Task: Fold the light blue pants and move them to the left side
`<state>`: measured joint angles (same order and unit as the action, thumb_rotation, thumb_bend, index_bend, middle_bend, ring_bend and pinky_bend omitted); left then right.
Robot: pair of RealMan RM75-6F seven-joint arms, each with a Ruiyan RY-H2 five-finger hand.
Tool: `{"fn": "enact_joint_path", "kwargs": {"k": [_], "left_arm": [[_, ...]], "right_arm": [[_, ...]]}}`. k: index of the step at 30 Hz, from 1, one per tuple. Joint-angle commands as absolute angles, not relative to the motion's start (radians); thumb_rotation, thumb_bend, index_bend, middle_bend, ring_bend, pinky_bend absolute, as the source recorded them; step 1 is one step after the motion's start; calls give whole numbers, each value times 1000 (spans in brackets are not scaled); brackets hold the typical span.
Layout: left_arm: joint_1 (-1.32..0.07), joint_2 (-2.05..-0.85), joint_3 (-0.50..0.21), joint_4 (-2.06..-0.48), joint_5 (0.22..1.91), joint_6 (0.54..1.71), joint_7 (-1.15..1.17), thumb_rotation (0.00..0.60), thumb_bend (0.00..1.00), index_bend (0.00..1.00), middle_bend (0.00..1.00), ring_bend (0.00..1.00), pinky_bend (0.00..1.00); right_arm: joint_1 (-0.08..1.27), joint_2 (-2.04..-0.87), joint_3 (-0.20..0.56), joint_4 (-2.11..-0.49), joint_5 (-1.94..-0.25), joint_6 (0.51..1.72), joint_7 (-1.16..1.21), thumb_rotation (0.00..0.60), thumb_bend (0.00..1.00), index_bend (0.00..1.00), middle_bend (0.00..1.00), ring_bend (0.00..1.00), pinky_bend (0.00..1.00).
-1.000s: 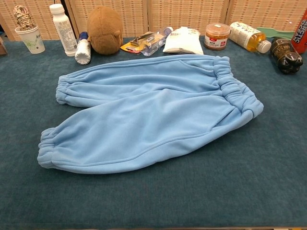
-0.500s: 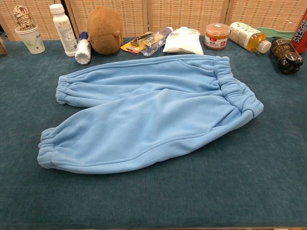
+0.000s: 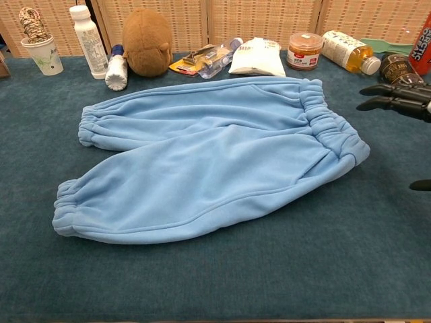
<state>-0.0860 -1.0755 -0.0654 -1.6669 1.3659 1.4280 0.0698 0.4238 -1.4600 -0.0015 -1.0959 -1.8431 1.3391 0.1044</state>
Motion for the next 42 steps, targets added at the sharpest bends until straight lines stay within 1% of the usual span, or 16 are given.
{"fn": "enact_joint_path", "kwargs": {"k": [1,6,9,13,19,21,23,24,26,30,32,35,37,40,42], "left_arm": [[-86,-1075,-66,-1667,1365,1427,68,600,0,0,0,0,0],[-86,-1072,-68,-1667,1360,1424,61,600,0,0,0,0,0],[-87,-1071,-71,-1665,1354,1422,58,600,0,0,0,0,0],[-89,-1070,-74,-1663,1348,1417,53,600,0,0,0,0,0],[-89,-1070,-75,-1664,1345,1416,53,600,0,0,0,0,0],[-89,-1070,-75,-1664,1344,1416,55,600,0,0,0,0,0],[-90,-1072,-75,-1664,1343,1415,56,600,0,0,0,0,0],[-90,-1073,-75,-1663,1344,1415,58,600,0,0,0,0,0],[-94,-1077,-73,-1662,1351,1412,63,600,0,0,0,0,0],[-103,-1081,-59,-1657,1386,1400,52,600,0,0,0,0,0],[-108,-1084,-54,-1656,1398,1394,50,600,0,0,0,0,0],[-115,-1088,-39,-1651,1419,1377,53,600,0,0,0,0,0],[-119,-1090,-37,-1650,1424,1374,58,600,0,0,0,0,0],[-122,-1097,-35,-1649,1439,1380,62,600,0,0,0,0,0],[-130,-1104,-28,-1640,1477,1383,45,600,0,0,0,0,0]], "right_arm": [[456,-1501,7,-1059,-1834,1308,85,600,0,107,3,0,97],[487,-1553,9,-996,-1817,1283,88,600,0,151,55,0,123],[499,-1574,8,-966,-1812,1287,95,600,0,186,91,19,191],[513,-1604,3,-923,-1810,1295,111,600,0,248,157,85,242],[529,-1641,-4,-876,-1816,1320,141,600,6,357,272,205,390],[535,-1653,-7,-864,-1819,1330,152,600,61,396,313,244,443],[542,-1670,-9,-849,-1824,1348,167,600,194,453,373,302,507],[545,-1677,-8,-842,-1824,1355,172,600,241,468,394,322,523],[551,-1694,-7,-824,-1823,1368,185,600,365,501,446,369,551],[559,-1719,-7,-789,-1814,1378,202,600,541,543,496,415,585],[563,-1729,-8,-771,-1809,1384,218,600,676,559,510,429,605],[566,-1738,-13,-745,-1807,1395,234,600,823,586,532,448,631],[566,-1743,-14,-734,-1802,1401,250,600,855,593,538,453,639],[564,-1746,-19,-723,-1798,1412,264,600,859,600,541,456,640],[564,-1744,-23,-726,-1795,1418,275,600,860,603,542,457,641]]}}
